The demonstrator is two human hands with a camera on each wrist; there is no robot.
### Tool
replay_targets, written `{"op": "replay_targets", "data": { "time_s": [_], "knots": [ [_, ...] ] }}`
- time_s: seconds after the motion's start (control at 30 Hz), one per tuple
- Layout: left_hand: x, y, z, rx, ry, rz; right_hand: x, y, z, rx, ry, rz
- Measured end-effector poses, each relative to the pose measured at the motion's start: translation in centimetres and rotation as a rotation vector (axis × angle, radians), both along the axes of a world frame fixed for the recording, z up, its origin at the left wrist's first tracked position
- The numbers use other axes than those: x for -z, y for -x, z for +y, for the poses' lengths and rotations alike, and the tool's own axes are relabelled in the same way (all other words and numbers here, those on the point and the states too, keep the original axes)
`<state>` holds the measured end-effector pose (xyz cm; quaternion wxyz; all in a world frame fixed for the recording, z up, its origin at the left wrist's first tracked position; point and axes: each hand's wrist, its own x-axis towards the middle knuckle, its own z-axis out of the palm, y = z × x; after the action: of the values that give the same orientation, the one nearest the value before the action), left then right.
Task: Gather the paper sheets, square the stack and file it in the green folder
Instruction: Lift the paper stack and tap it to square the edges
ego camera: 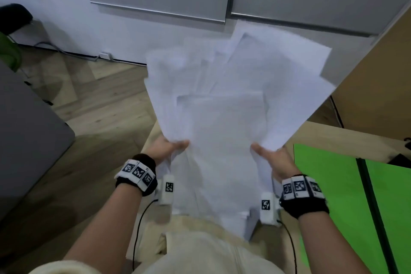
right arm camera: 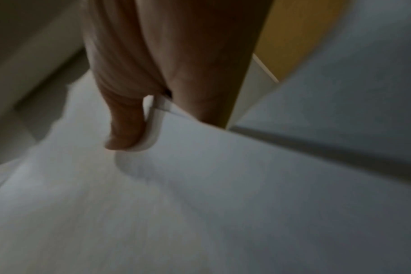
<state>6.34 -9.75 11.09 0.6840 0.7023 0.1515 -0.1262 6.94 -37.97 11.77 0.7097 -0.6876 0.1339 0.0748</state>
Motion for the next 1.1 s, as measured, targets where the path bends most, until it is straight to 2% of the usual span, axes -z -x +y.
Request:
{"op": "replay_targets", "data": {
  "time_s": [0.07,0.13,0.2,0.27,0.33,0.4,0.47,0.57,0.67,0.83,0.93,1.03,1.1],
  "knots": [
    [-2.9,-0.6,0.7,0.023,-0.023,-0.077,-2.3,-0.6,-1.4,-0.014,-0.09,-0.103],
    [-4.6,-0.8,1.7,0.067,-0.034,-0.094,-3.8,-0.9,-2.7,-0.077,-0.102,-0.099],
    [-5.4,-1.2,1.8,0.101,-0.05,-0.081,-4.3,-1.1,-3.2,-0.159,-0.038,-0.078],
    [-5.8,-1.4,0.6,0.147,-0.043,-0.125,-4.1,-1.5,-2.6,-0.168,0.032,-0.034],
    [-6.0,-1.7,-1.2,0.185,-0.062,-0.184,-2.9,-2.1,-1.5,-0.122,0.098,-0.063],
    [-6.2,-1.9,-2.4,0.156,-0.095,-0.236,-3.2,-2.2,-0.4,-0.03,0.19,-0.086],
    [-6.9,-2.3,-2.9,0.085,-0.12,-0.287,-5.2,-1.8,0.6,0.063,0.217,-0.102],
    [-8.3,-3.3,-2.9,-0.022,-0.105,-0.359,-8.2,-1.6,1.0,0.101,0.118,-0.259],
    [-9.1,-3.6,-2.5,-0.009,-0.058,-0.405,-9.4,-1.0,1.0,0.062,0.079,-0.331],
    [-8.2,-2.6,-2.3,0.136,-0.048,-0.296,-8.5,0.1,1.5,-0.067,0.144,-0.275],
    [-8.3,-2.7,-2.2,0.218,-0.038,-0.285,-8.6,-0.1,1.5,-0.071,0.14,-0.259],
    [-8.8,-3.1,-2.8,0.208,-0.048,-0.332,-8.5,-1.0,1.6,-0.075,0.175,-0.291],
    [-9.2,-3.5,-3.7,0.139,-0.039,-0.403,-8.7,-1.3,2.0,0.022,0.153,-0.316]
  ]
}}
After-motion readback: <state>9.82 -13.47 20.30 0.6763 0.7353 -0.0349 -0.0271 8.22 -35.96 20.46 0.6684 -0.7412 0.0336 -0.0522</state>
